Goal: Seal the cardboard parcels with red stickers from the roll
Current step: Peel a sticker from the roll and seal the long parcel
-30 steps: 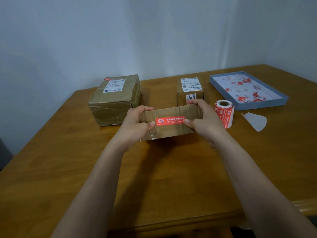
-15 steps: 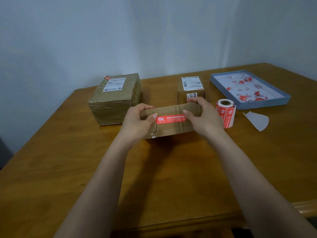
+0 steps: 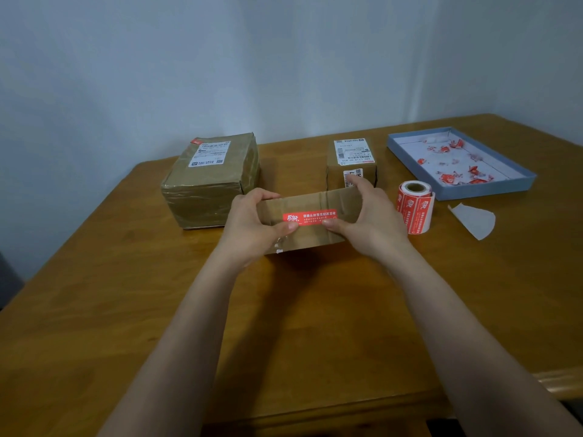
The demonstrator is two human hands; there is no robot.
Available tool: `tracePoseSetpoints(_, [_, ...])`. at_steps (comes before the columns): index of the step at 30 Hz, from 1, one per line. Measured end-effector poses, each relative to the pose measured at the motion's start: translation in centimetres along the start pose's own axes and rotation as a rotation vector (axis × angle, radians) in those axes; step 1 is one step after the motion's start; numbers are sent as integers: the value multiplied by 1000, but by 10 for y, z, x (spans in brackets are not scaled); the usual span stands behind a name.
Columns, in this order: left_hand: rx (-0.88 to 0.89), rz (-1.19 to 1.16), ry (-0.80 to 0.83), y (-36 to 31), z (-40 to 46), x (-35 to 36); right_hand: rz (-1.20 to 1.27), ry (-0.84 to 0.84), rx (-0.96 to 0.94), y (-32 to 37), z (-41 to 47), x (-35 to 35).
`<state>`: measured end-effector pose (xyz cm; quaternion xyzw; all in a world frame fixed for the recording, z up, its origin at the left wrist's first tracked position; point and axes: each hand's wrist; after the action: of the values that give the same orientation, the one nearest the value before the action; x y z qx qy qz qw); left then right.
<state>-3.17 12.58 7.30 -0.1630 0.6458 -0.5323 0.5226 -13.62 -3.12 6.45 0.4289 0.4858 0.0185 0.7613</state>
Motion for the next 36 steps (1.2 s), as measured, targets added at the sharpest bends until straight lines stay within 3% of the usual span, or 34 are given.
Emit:
tracePoseSetpoints(6, [-72, -136, 110, -6, -2, -9, 111, 80, 11, -1, 1, -8])
tracePoseSetpoints(10, [-8, -117, -33, -10, -6, 2, -6, -111, 47, 8, -6, 2])
tracePoseSetpoints(14, [-38, -113, -67, -8, -5, 2, 18, -125, 7, 7, -5, 4])
tracePoseSetpoints(17, [-91, -163, -41, -12, -3, -6, 144, -153, -78, 3, -3, 1])
tracePoseSetpoints(22, [-128, -106, -60, -17, 2, -13, 97, -440, -385, 6, -16, 12])
tracePoseSetpoints(25, [-90, -61, -83, -15, 3, -7, 72, -355, -623, 11, -20, 24])
tracePoseSetpoints(29, [-64, -117, -72, -7, 7, 1, 16, -211, -721, 11, -20, 38])
tracePoseSetpoints(36, [-144, -179, -107, 2, 18, 6, -91, -341, -793, 14, -15, 54])
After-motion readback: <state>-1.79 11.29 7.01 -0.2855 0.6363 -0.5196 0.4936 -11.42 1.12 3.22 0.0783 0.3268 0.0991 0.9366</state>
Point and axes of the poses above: each hand's wrist, its own z-axis towards the middle knuckle, its own x-axis out of the palm, y = z × x
